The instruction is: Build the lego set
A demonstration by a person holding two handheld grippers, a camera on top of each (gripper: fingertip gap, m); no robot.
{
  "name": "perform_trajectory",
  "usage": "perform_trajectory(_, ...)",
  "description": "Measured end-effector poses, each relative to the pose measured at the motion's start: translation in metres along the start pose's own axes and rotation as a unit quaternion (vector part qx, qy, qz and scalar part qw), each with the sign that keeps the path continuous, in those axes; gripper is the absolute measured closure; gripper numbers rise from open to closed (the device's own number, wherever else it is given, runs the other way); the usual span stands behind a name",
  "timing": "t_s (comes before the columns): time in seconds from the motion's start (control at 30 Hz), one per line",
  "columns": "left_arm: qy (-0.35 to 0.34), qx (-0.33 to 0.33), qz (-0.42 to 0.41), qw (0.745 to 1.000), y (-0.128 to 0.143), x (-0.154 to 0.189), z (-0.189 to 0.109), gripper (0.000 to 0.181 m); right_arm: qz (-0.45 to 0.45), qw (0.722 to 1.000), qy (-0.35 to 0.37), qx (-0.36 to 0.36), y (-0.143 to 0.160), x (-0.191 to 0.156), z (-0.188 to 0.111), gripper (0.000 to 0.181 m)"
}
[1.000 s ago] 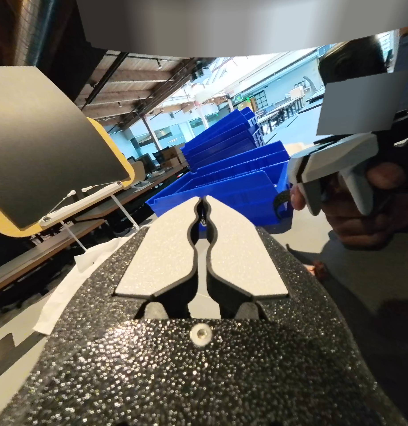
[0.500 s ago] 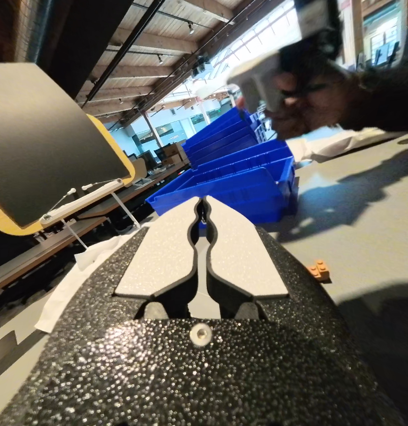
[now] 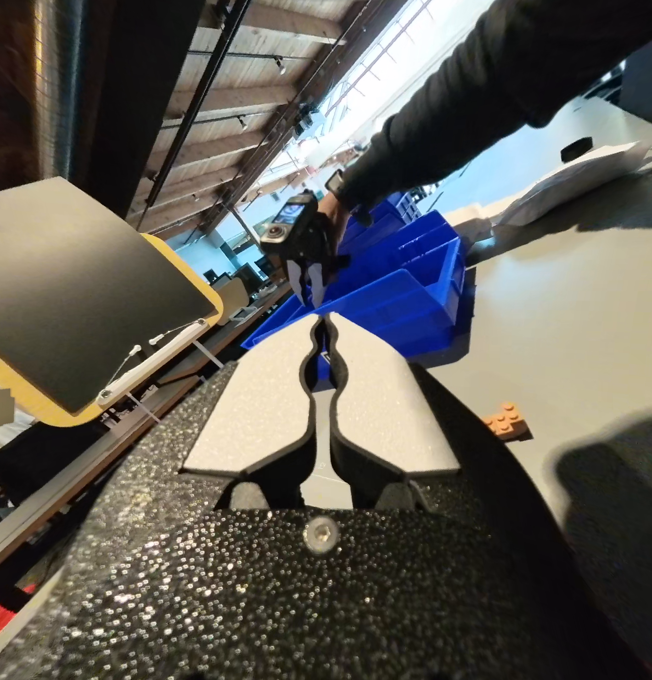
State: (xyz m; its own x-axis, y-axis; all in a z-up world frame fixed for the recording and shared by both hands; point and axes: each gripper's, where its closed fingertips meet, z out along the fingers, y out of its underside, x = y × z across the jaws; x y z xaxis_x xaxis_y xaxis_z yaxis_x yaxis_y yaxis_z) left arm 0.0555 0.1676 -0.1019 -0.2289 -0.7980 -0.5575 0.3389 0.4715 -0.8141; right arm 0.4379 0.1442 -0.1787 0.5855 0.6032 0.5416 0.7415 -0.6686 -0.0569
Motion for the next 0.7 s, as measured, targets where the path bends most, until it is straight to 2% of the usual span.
perform_trajectory(0.17,-0.006,-0.003,-0.036,0.999,0.006,-0.005,0.004,0.181,-0.040,0.999,0.007,-0.022,0.003,-0.001,0.016,0.170)
perform_trajectory(0.3,-0.011,-0.007,-0.041,0.999,0.009,-0.008,0.003,0.181,-0.063,0.998,-0.023,-0.001,-0.010,-0.013,0.022,0.171)
perform_trajectory(0.43,-0.015,-0.008,-0.032,0.999,0.008,-0.010,0.001,0.181,-0.073,0.996,-0.041,0.000,-0.019,-0.016,0.026,0.181)
perform_trajectory(0.7,-0.012,-0.003,-0.005,1.000,0.003,-0.007,-0.001,0.181,-0.106,0.991,-0.069,-0.050,-0.024,-0.025,0.041,0.181)
